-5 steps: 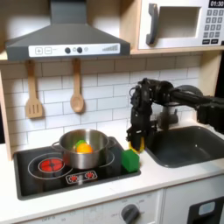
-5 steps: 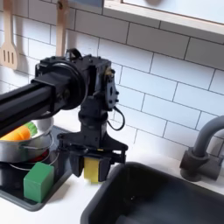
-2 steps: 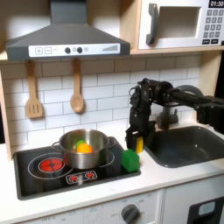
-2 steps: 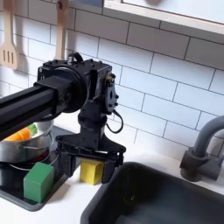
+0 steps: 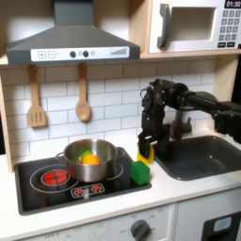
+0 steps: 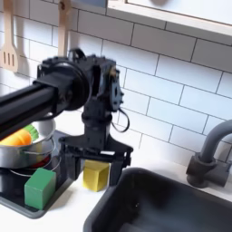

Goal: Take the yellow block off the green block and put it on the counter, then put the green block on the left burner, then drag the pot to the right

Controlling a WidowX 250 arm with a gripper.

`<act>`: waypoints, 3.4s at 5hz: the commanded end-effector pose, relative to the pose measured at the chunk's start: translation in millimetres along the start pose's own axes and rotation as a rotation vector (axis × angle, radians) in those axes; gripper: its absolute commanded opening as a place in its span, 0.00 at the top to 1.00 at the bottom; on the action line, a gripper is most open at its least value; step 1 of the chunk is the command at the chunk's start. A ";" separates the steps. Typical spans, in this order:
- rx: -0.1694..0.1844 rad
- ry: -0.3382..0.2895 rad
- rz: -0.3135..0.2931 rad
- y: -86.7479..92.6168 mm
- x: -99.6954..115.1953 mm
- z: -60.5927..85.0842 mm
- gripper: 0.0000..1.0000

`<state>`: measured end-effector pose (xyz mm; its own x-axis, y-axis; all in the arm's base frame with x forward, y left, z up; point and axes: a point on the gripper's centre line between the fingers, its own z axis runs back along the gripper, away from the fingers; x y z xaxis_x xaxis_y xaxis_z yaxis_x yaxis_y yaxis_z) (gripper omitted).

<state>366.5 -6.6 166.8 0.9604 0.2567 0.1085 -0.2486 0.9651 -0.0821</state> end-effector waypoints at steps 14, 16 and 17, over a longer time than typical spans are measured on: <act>0.042 0.017 -0.079 68.4 -48.5 11.7 0.00; 0.048 0.025 -0.065 69.9 -44.8 1.6 0.00; 0.054 0.025 -0.066 71.2 -40.7 -1.0 0.00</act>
<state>306.5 50.8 151.3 0.9785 0.1936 0.0717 -0.1923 0.9810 -0.0249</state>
